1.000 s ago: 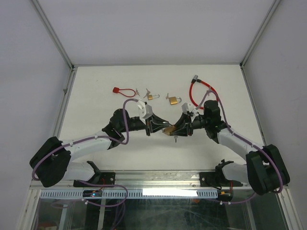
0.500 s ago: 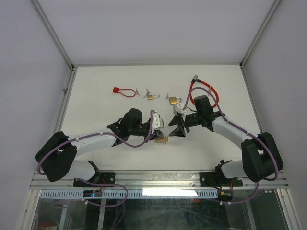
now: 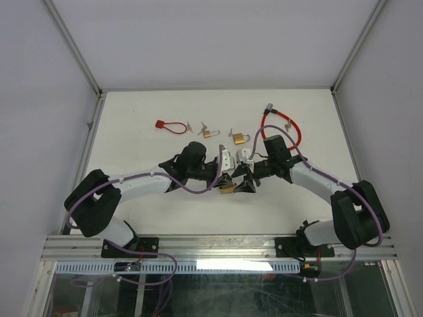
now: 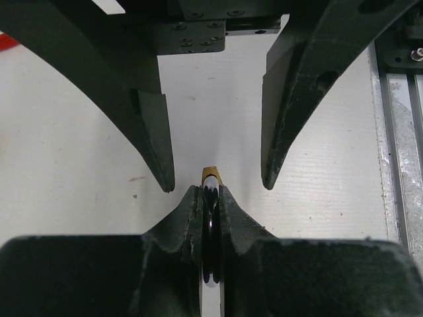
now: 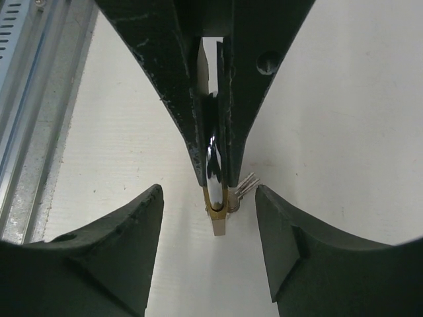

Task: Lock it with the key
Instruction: Lock the lock.

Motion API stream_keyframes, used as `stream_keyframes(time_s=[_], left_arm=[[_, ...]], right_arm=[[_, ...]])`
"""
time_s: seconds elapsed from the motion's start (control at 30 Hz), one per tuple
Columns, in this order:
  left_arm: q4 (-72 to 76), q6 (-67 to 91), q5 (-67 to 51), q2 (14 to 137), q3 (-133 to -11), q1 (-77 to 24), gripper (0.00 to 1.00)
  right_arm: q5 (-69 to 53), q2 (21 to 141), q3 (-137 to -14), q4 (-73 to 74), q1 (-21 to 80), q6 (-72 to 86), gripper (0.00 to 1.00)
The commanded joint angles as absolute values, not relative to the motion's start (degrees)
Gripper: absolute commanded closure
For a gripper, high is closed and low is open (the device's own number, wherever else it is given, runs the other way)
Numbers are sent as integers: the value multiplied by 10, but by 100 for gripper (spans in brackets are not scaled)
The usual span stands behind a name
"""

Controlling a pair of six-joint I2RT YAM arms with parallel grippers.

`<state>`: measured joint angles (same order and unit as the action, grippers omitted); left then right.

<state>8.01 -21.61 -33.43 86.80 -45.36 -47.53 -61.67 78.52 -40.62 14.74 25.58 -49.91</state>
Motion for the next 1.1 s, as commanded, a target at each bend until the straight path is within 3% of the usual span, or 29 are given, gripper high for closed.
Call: stream_keyframes(time_s=[0.0,0.33,0.73,0.87,1.0,1.07], left_arm=[[94,-226,-363,871,-486,-469,100],[129,-213,-367,845,-469,-468,100],[195,-176,-384,827,-434,-463,100],[218,-151,-387,823,-420,-463,100],[219,-133,-383,814,-409,-463,91],[217,-126,-374,799,-400,-463,82]], right_arm=[[-575,786,-410,119,263,-502,40],[-540,807,-427,162,286,-546,51],[-570,816,-443,188,291,-566,96],[-566,814,-445,194,290,-578,100],[-562,811,-449,207,290,-591,100],[-555,808,-454,218,291,-601,100]])
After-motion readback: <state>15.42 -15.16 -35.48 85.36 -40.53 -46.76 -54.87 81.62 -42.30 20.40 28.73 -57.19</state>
